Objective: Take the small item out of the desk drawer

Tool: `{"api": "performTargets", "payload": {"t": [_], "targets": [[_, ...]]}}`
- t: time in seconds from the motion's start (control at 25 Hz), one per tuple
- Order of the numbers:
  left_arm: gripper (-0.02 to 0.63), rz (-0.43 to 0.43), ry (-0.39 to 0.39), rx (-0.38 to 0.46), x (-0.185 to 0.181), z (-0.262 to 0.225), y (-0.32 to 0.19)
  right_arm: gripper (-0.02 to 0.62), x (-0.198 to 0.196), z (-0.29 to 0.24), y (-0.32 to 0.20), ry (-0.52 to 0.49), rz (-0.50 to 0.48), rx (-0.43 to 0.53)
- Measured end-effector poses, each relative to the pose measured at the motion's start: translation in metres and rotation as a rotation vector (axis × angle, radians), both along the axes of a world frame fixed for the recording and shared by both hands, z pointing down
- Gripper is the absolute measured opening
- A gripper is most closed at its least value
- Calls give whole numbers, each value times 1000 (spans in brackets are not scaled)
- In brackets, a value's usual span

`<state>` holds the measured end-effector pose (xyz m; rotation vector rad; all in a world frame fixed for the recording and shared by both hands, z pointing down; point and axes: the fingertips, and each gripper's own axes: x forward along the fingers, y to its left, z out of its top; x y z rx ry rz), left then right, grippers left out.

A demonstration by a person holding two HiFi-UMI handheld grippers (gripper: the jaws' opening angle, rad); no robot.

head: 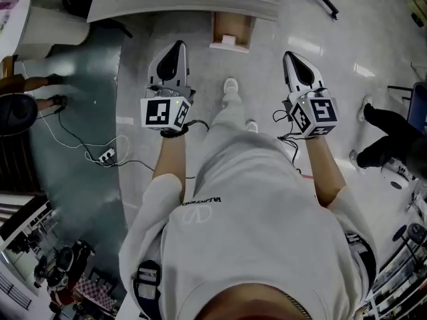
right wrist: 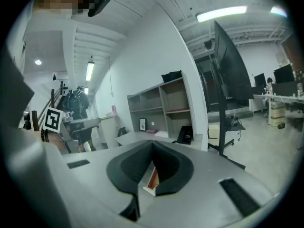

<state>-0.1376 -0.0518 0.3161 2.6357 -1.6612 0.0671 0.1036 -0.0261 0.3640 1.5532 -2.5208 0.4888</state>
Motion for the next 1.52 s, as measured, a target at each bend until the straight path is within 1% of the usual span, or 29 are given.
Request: {"api": "performTargets", "payload": {"t": [0.12,0.24,0.32,0.44,0.6,0.76,0.84,1.04,1.28,1.4,1.52], "targets": [[0,16,17,-52,-10,25,-44,-1,-24,17,-36,45,-10,-27],[0,22,38,-123,-20,68,-87,-2,-52,52,-72,105,-19,-71],[0,18,74,-178,-21,97,-109,-2,-67,78,-92,120,-25,-113],[0,38,118,-277,-7,140,-129,-2,-82,108,-111,140,-30,-169],[0,70,107,-398,11,197,-144,0,-99,134,-132,166,-23,-190],[0,95,108,-520,31,254,-156,-1,-92,168,-156,169,18,-232],[0,91,100,-571,39,282,-162,-2,-86,187,-167,172,30,-254],[2,69,61,-670,54,348,-174,-2,-83,242,-182,188,14,-318],[13,76,26,-729,94,400,-187,-2,-61,298,-190,194,-14,-393],[29,66,5,-765,97,432,-190,-2,-64,328,-191,184,-20,-420],[68,59,-4,-794,100,462,-193,-1,-66,356,-195,178,-27,-437]]}}
